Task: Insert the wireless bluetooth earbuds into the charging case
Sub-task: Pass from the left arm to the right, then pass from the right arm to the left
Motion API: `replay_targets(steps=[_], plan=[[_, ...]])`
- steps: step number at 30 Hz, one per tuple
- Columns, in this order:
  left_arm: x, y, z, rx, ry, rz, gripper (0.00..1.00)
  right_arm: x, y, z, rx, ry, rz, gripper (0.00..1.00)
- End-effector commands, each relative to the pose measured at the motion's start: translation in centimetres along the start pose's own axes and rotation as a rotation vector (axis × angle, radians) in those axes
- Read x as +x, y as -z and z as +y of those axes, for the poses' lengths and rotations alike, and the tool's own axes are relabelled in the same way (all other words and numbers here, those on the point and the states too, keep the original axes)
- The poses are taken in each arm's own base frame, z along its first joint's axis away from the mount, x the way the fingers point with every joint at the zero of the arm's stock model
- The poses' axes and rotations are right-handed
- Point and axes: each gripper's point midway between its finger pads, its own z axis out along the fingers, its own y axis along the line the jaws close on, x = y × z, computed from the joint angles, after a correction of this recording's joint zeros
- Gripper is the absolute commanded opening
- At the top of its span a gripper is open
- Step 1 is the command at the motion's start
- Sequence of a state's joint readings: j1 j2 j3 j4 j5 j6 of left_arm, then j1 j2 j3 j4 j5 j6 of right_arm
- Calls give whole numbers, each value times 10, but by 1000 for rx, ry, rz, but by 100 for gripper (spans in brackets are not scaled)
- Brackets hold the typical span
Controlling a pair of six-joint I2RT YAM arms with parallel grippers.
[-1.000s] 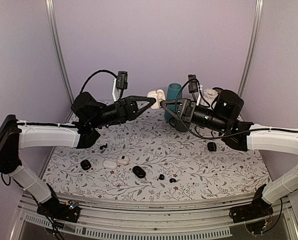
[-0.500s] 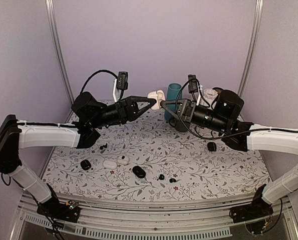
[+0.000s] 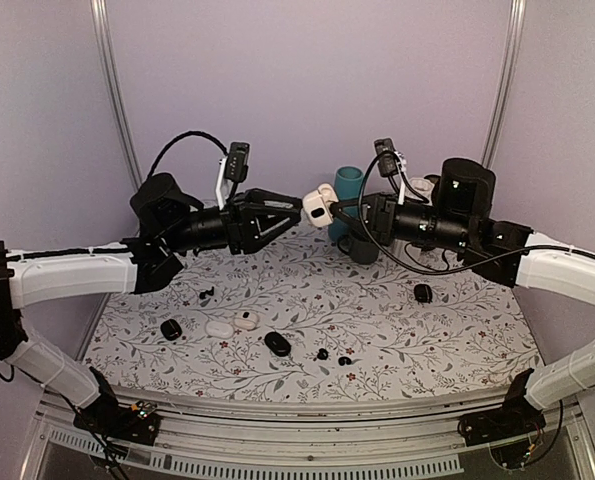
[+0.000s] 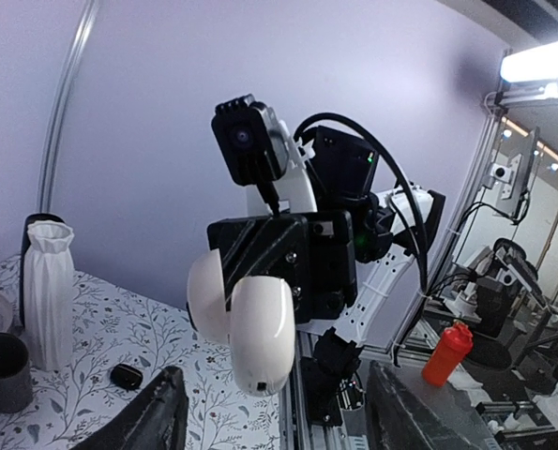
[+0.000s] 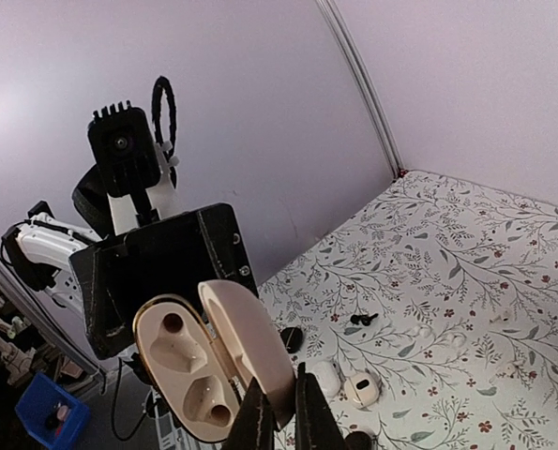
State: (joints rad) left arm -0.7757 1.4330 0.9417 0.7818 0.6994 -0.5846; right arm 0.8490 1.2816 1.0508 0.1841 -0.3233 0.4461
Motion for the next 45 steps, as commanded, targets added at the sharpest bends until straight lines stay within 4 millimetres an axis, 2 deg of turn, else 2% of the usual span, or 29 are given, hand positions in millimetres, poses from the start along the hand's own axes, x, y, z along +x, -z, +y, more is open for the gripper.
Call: replay_targets(steps=[1,5,6,7,16,24,31,40,45], plan=[[12,8,3,-27,-131,101,66,1,13,1,54,147,95,3],[30,9,12,-60,-178,224,67,-1,21,1,87,234,147,3],[32,9,12,-61,-187,250,67,5,22,-3,102,258,175,3],[33,10,11,-58,-199,267,67,-6,24,2,106,279,165,3],[39,12,13,-69,-258,356,68,-9,31,-3,177,420,238,4],[36,6,8,-15,-278,366,62,-1,21,-1,205,490,298,4],[41,2,7,-9,-288,386,61,5,11,2,229,545,350,4],[49,-4,1,-17,-320,404,55,11,1,8,248,597,404,4],[49,-5,0,-23,-327,399,48,13,-2,8,261,619,419,4]])
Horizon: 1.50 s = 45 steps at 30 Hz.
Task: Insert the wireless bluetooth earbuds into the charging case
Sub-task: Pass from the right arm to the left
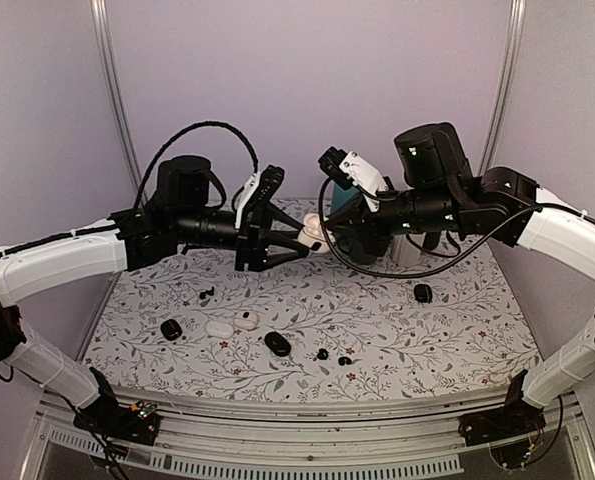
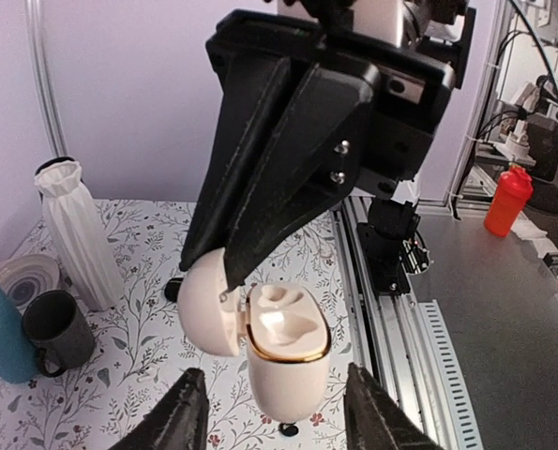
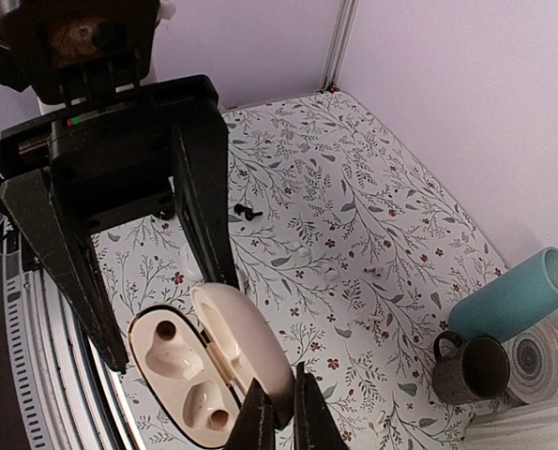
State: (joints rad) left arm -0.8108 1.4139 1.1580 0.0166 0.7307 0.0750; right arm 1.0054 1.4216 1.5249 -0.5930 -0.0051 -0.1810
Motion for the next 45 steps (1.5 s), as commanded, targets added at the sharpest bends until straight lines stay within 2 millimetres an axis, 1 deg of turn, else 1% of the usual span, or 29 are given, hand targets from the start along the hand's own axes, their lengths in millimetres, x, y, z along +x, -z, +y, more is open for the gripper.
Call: replay_targets(steps=[1,10,18,27,30,32,33,42,45], plan=[[-5,-3,-2,-9,-23,-5,47,-6,1,-1,31,32,10,4],[-4,-6,-7,-7,-20,-5,39,-7,-1,0,42,44,17,4],[-7,-3,-9,-20,-28,-19,33,-14,3,-1,44,31,-13,4],[-12,1,-11,-29,-39,-43,20,-19,7,0,34,17,-32,4],[-12,2,-12,-30,-37,-49,21,-20,8,1,29,12,-36,4],[-12,1,-13,-22,-34,-50,27,-20,7,2,24,12,-37,4],[-12,1,-13,-20,-33,-52,28,-21,7,2,22,11,-41,4],[-15,3,-17,-4,-30,-82,26,-25,7,2,21,8,-56,4],[-16,3,-17,-2,-28,-86,28,-26,7,2,21,8,-60,4]])
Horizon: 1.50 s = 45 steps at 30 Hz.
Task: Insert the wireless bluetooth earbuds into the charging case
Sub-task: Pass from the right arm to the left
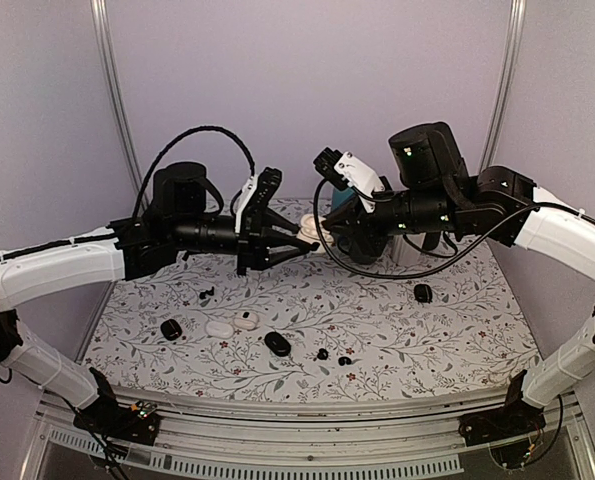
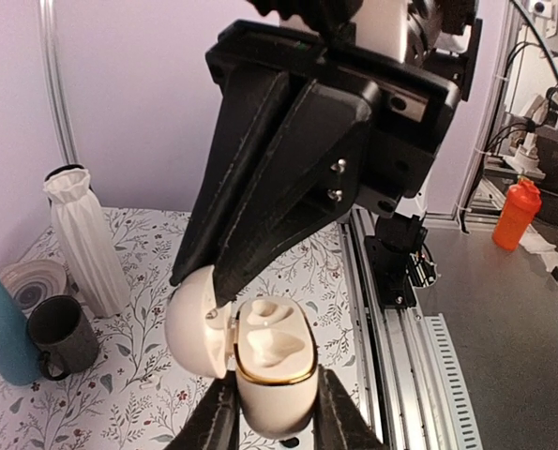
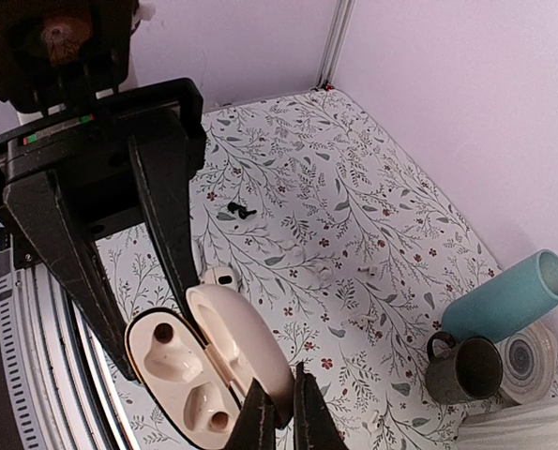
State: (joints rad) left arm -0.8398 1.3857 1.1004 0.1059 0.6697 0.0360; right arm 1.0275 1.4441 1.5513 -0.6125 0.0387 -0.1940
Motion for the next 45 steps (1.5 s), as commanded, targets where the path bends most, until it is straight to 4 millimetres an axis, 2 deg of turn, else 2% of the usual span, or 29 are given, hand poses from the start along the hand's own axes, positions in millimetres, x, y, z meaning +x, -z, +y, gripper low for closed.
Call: replay_targets(steps=[1,9,13,26,45], plan=[[-14,4,-13,37,-22,-49,30,-25,11,-1,-1,-16,-80,4],[-13,4,-13,41,-18,-48,32,-26,11,0,-5,-18,-84,4],[-13,4,-12,36,-16,-49,39,-26,11,0,-3,-20,-86,4],[-13,3,-9,21,-1,-60,32,-35,18,-2,2,-24,-121,4],[-22,7,-7,9,20,-125,37,-34,18,-2,2,-36,-129,4]])
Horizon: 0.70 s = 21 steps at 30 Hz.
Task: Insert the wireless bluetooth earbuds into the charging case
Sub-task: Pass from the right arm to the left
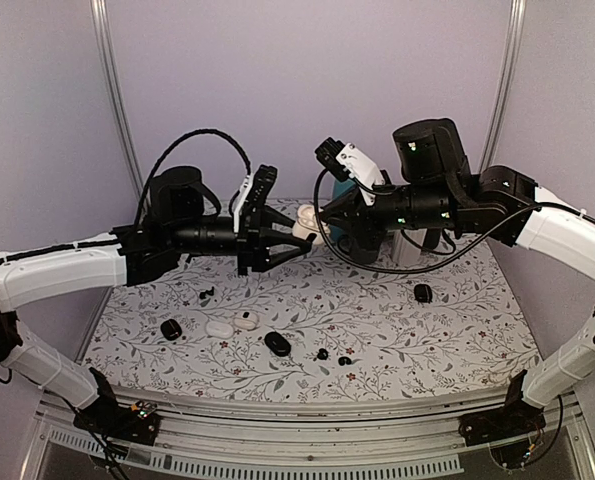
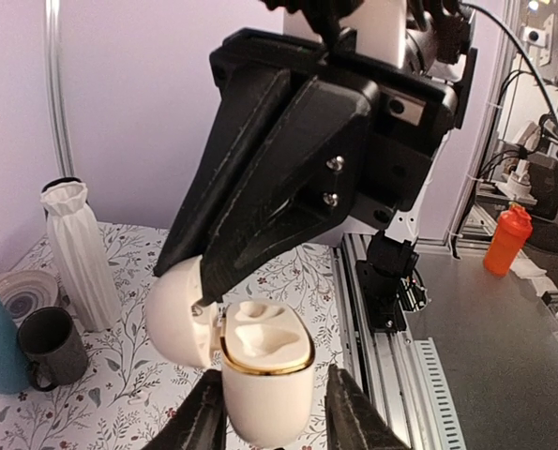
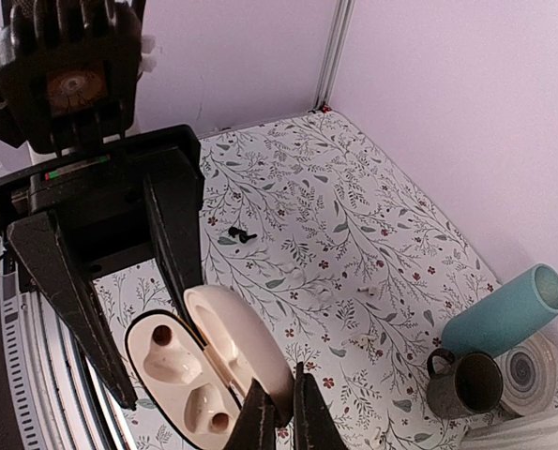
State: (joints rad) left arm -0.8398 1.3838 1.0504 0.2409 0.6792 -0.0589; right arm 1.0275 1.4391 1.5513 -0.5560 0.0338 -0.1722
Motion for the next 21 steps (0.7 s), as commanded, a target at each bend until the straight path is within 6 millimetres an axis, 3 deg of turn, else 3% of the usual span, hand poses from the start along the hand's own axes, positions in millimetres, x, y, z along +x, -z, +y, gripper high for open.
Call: replay_targets(steps=[1,21], plan=[[-17,6,-7,2,-20,-59,37,-20,14,0,-2,-12,-66,4],[-19,11,-3,-26,-18,-76,34,-19,9,6,-33,-29,-64,4]])
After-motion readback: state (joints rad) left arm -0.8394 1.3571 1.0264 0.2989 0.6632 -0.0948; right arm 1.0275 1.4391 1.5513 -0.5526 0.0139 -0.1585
